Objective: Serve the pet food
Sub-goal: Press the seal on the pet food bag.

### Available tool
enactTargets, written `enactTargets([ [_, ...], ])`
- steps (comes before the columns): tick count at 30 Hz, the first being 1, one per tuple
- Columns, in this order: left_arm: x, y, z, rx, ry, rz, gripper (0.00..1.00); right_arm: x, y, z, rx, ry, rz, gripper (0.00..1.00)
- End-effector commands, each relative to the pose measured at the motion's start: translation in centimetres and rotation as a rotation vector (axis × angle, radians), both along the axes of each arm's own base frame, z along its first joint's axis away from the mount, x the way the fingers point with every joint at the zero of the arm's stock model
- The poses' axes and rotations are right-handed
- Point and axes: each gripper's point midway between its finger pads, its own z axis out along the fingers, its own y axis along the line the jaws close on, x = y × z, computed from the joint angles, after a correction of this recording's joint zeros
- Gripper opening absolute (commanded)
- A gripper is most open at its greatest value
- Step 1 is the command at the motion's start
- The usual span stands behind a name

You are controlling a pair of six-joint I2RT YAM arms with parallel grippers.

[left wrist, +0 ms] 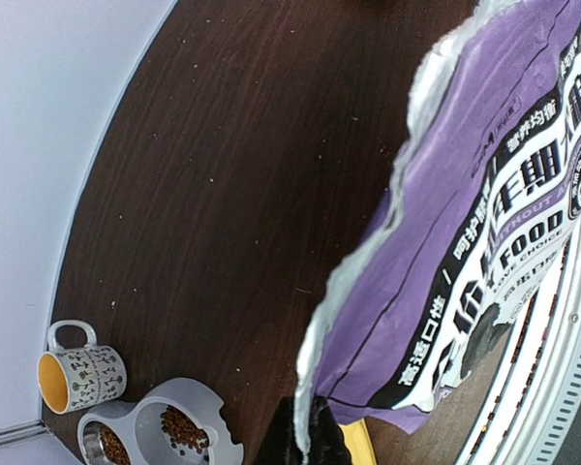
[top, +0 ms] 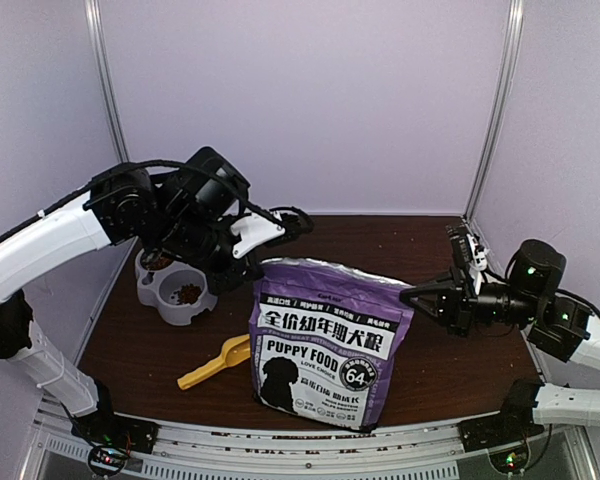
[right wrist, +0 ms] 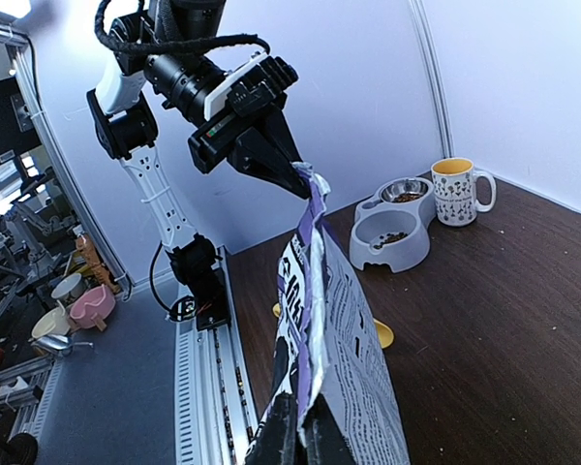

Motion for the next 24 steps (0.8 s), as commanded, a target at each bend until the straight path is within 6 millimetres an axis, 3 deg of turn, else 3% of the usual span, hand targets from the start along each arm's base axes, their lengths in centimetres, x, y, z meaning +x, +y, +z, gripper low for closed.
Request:
enactTargets([
  [1, 0.4, 1.0, 0.5, -0.012, -0.005, 0.029, 0.00, 0.7, -0.3, 1.8, -0.015, -0.015, -0.043, 0.02],
  [6, -0.3, 0.1, 1.3, -0.086, 0.018, -0.003, 0.00, 1.9, -0.4, 0.3, -0.199, 0.046, -0.102, 0.33],
  [9, -0.8, -0.4, 1.7, -0.133, 0.034, -0.024, 0.00, 2.0, -0.1, 0.6, -0.261, 0.030, -0.109, 0.45],
  [19, -1.5, -0.6, 2.5, -0.198, 0.042, -0.039, 0.00, 1.1, 3.2, 1.3, -0.549, -0.006, -0.061, 0.51],
  [24, -1.6, -0.4, 2.9, -0.217, 0.038, -0.040, 0.00, 1.7, 4.8, 0.3, -0.683, -0.052, -0.073, 0.49],
])
